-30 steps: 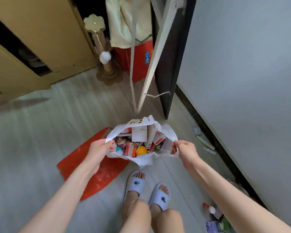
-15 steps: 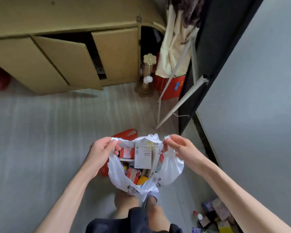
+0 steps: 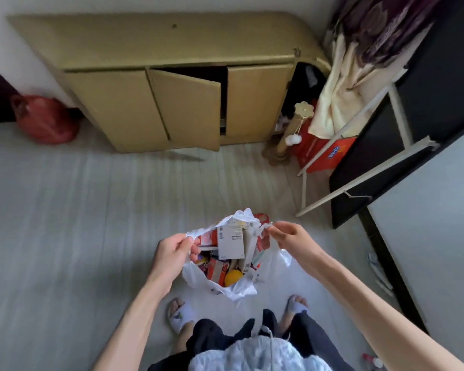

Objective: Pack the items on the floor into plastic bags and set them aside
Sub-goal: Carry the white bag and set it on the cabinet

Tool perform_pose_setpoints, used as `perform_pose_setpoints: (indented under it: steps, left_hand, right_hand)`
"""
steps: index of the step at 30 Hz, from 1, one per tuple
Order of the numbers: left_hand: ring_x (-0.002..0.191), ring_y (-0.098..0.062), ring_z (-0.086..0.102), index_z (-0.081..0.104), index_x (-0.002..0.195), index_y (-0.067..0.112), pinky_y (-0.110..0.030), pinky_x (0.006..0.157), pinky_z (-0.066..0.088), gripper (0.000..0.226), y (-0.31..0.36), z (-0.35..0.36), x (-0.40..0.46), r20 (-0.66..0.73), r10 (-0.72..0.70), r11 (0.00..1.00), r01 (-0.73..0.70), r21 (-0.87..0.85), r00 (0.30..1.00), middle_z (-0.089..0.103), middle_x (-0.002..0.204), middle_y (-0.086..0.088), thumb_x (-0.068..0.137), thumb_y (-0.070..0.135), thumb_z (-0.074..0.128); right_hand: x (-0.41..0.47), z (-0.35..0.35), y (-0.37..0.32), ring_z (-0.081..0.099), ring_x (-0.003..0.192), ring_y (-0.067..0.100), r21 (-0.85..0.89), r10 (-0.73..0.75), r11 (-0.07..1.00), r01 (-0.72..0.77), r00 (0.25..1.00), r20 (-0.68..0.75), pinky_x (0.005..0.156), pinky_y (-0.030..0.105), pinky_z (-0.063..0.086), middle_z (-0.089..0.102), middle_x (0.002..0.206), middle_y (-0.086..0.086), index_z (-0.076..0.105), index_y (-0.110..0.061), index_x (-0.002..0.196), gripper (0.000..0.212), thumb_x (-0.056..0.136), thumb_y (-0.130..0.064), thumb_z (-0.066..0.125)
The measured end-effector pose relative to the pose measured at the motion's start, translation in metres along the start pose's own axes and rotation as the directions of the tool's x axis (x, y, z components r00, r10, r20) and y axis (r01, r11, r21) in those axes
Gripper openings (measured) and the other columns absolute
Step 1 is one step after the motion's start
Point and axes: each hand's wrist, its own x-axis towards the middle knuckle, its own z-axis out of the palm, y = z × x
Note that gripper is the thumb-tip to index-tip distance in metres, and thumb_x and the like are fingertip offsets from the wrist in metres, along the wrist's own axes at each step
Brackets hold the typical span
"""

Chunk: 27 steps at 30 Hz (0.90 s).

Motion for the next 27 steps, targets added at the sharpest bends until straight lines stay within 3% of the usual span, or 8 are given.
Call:
perform_pose_setpoints:
  steps: [3, 9, 12, 16, 19, 21, 24, 27]
  left_hand:
    - [0.052, -0.011, 0.054, 0.060, 0.066, 0.005, -0.024, 0.061, 0.043, 0.029, -0.005, -0.064, 0.013, 0.036, 0.033, 0.998, -0.035, 0.048, 0.999, 0.062, 0.062, -0.003, 0.091, 0.004, 0.045]
    - [0.058, -0.017, 0.056, 0.063, 0.074, 0.012, -0.021, 0.058, 0.048, 0.027, 0.013, -0.178, 0.043, -0.068, 0.084, 0.989, -0.091, -0.116, 0.994, 0.062, 0.064, -0.005, 0.092, 0.004, 0.046]
    - [0.055, -0.012, 0.055, 0.064, 0.075, 0.011, -0.017, 0.054, 0.047, 0.026, 0.033, -0.220, 0.056, -0.159, 0.133, 0.976, -0.158, -0.153, 0.978, 0.062, 0.060, 0.002, 0.092, 0.004, 0.046]
    - [0.054, -0.009, 0.052, 0.063, 0.074, 0.007, -0.015, 0.050, 0.045, 0.025, 0.065, -0.272, 0.089, -0.306, 0.143, 0.950, -0.217, -0.224, 0.941, 0.060, 0.057, 0.004, 0.092, 0.007, 0.046]
    - [0.057, -0.012, 0.051, 0.063, 0.073, 0.007, -0.024, 0.060, 0.045, 0.025, 0.094, -0.297, 0.128, -0.389, 0.159, 0.937, -0.263, -0.230, 0.908, 0.057, 0.050, 0.008, 0.092, 0.012, 0.048]
    - [0.052, -0.008, 0.049, 0.062, 0.072, 0.006, -0.027, 0.064, 0.044, 0.026, 0.117, -0.308, 0.156, -0.414, 0.175, 0.933, -0.284, -0.220, 0.894, 0.054, 0.045, 0.010, 0.092, 0.013, 0.048]
    - [0.046, -0.006, 0.044, 0.061, 0.069, 0.007, -0.019, 0.057, 0.040, 0.027, 0.156, -0.319, 0.197, -0.415, 0.216, 0.926, -0.320, -0.199, 0.884, 0.050, 0.043, 0.009, 0.092, 0.014, 0.048]
    - [0.044, -0.007, 0.041, 0.061, 0.070, 0.006, -0.018, 0.052, 0.038, 0.027, 0.202, -0.329, 0.234, -0.372, 0.271, 0.918, -0.354, -0.178, 0.888, 0.049, 0.044, 0.008, 0.093, 0.011, 0.048]
  right_hand:
    - [0.017, 0.053, -0.029, 0.055, 0.067, 0.020, 0.037, 0.021, 0.999, -0.016, 0.991, -0.129, 0.070, 0.030, 0.041, 0.062, 0.066, 0.006, 0.063, -0.009, 0.069, 0.030, 0.093, -0.010, 0.046]
    - [0.045, 0.124, -0.108, 0.053, 0.057, 0.019, 0.119, 0.000, 0.993, 0.023, 0.981, -0.193, 0.047, 0.015, 0.043, 0.057, 0.068, 0.013, 0.063, 0.002, 0.081, 0.024, 0.093, -0.002, 0.043]
    - [0.064, 0.155, -0.152, 0.052, 0.048, 0.011, 0.116, -0.058, 0.990, 0.076, 0.987, -0.152, 0.043, 0.015, 0.041, 0.055, 0.064, 0.008, 0.063, -0.003, 0.077, 0.026, 0.094, -0.007, 0.044]
    - [0.092, 0.183, -0.215, 0.053, 0.065, 0.022, 0.159, -0.186, 0.968, 0.195, 0.980, -0.073, 0.067, 0.029, 0.043, 0.055, 0.064, 0.007, 0.064, -0.005, 0.076, 0.027, 0.095, -0.009, 0.044]
    - [0.122, 0.194, -0.261, 0.054, 0.070, 0.021, 0.166, -0.286, 0.945, 0.282, 0.958, 0.000, 0.074, 0.034, 0.039, 0.059, 0.065, 0.005, 0.064, -0.009, 0.076, 0.027, 0.094, -0.010, 0.044]
    - [0.144, 0.200, -0.292, 0.055, 0.071, 0.017, 0.131, -0.354, 0.930, 0.343, 0.933, 0.070, 0.074, 0.030, 0.040, 0.061, 0.067, 0.004, 0.064, -0.009, 0.078, 0.027, 0.095, -0.009, 0.042]
    - [0.180, 0.205, -0.339, 0.053, 0.060, 0.007, 0.125, -0.456, 0.889, 0.441, 0.878, 0.147, 0.064, 0.013, 0.041, 0.058, 0.067, 0.003, 0.061, -0.005, 0.082, 0.026, 0.096, -0.007, 0.039]
    - [0.211, 0.205, -0.391, 0.051, 0.055, 0.003, 0.092, -0.528, 0.848, 0.522, 0.819, 0.223, 0.055, 0.007, 0.038, 0.058, 0.067, 0.001, 0.060, -0.002, 0.086, 0.026, 0.098, -0.008, 0.038]
